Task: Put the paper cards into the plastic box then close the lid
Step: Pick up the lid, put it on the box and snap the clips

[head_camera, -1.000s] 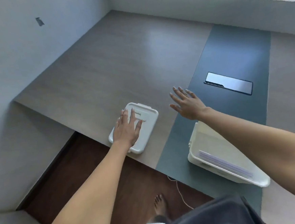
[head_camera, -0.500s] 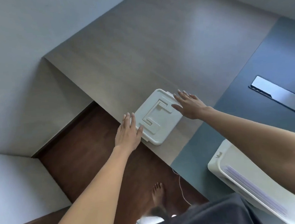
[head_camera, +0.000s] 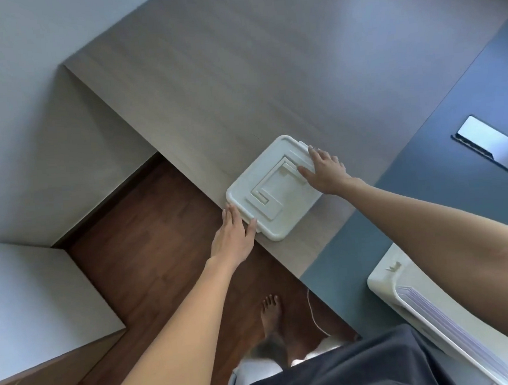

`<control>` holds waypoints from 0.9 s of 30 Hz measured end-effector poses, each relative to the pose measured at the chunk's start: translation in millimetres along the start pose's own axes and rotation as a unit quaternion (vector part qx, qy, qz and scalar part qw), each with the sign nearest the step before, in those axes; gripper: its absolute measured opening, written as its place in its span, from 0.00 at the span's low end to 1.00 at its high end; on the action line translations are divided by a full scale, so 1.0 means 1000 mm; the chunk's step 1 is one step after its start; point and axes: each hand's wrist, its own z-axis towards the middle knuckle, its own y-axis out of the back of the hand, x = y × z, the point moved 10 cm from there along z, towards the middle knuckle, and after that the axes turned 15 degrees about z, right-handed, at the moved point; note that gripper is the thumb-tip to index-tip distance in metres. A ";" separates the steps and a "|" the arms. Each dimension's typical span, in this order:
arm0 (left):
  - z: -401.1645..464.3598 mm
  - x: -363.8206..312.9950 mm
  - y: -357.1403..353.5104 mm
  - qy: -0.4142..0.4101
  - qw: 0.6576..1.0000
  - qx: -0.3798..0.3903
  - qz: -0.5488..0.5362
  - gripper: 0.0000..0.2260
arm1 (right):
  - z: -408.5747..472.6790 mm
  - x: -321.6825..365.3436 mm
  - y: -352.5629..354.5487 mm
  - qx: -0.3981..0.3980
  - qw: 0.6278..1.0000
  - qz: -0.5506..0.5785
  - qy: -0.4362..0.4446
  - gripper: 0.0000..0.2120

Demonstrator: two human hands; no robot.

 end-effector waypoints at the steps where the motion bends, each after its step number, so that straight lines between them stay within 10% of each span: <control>1: 0.000 0.000 0.001 0.001 1.000 0.000 -0.012 0.36 | -0.001 -0.002 0.000 -0.014 1.000 0.014 -0.014 0.37; 8: 0.005 0.013 0.018 0.049 0.991 -0.029 -0.119 0.31 | -0.008 -0.010 0.011 -0.054 0.987 0.136 -0.068 0.42; 20: 0.005 0.007 0.033 0.128 0.878 -0.021 -0.461 0.21 | -0.043 -0.045 -0.001 -0.023 0.806 0.536 -0.250 0.46; 27: 0.005 -0.021 0.064 0.090 0.874 -0.047 -0.474 0.27 | -0.066 -0.049 0.028 -0.045 0.751 0.617 -0.230 0.27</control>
